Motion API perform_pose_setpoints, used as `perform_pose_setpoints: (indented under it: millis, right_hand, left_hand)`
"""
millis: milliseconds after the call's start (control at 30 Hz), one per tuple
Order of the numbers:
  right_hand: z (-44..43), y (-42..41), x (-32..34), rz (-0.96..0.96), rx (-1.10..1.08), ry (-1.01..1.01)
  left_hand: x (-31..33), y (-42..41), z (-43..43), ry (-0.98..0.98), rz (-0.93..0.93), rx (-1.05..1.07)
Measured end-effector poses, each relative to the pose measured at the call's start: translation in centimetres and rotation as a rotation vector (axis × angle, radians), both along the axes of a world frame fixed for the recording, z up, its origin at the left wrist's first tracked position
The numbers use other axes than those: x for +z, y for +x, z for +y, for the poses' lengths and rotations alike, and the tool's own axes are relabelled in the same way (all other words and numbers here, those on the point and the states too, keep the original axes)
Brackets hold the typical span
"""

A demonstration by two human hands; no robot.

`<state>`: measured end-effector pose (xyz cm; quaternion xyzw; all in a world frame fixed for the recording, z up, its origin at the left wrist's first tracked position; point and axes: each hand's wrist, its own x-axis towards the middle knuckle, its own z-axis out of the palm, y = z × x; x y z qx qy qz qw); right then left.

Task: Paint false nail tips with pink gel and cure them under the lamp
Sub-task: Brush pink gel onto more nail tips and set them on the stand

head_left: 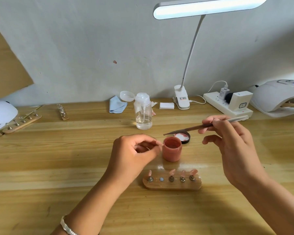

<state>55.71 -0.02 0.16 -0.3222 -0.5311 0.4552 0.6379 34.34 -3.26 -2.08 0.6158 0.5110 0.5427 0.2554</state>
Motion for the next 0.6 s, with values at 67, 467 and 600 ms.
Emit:
perform_pose_setpoints:
  millis: [67,467,600]
  right_hand:
    - [-0.03,-0.15,-0.06,-0.007,0.027,0.037]
    - [-0.12,-0.20,-0.39,-0.077,0.069,0.098]
    - [-0.17,-0.19,-0.37,-0.097,0.080,0.106]
  left_hand:
    - [-0.05,0.08,0.06,-0.020,-0.012,0.007]
    - [-0.16,0.17,0.04,-0.066,-0.019,0.007]
    - [-0.28,0.19,0.11,-0.077,-0.023,0.012]
